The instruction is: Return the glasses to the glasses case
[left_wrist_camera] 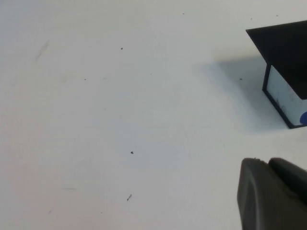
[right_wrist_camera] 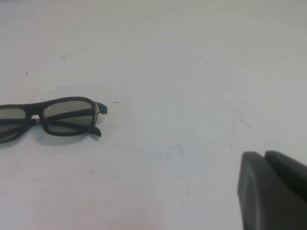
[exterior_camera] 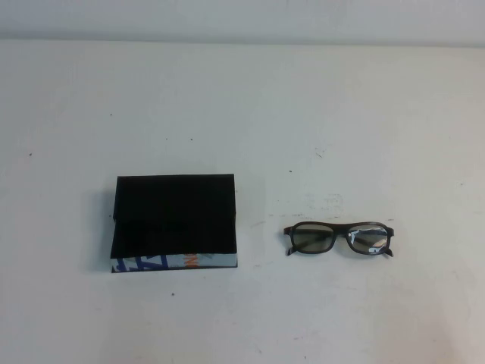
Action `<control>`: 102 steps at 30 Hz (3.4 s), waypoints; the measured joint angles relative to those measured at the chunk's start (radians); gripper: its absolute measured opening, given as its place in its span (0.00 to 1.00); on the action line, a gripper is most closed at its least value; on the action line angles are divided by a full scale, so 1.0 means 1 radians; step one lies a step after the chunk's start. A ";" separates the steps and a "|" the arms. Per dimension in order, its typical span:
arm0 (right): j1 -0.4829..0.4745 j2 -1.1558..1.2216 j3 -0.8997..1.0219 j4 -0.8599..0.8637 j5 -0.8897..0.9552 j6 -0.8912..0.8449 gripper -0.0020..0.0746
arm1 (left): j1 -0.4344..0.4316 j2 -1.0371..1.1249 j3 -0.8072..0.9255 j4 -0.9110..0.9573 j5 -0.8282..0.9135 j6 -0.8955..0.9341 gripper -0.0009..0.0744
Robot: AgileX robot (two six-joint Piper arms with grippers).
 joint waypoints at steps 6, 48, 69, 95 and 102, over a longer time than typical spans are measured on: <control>0.000 0.000 0.000 0.000 0.000 0.000 0.01 | 0.000 0.000 0.000 0.000 0.000 0.000 0.01; 0.000 0.000 0.000 0.779 -0.300 0.000 0.01 | 0.000 0.000 0.000 0.000 0.000 0.000 0.01; 0.000 0.640 -0.567 0.552 0.488 -0.232 0.01 | 0.000 0.000 0.000 0.000 0.000 0.000 0.01; 0.454 1.644 -1.311 0.056 0.634 -0.826 0.02 | 0.000 0.000 0.000 0.000 0.000 0.000 0.01; 0.452 1.843 -1.476 0.036 0.699 -1.105 0.15 | 0.000 0.000 0.000 0.000 0.000 0.000 0.01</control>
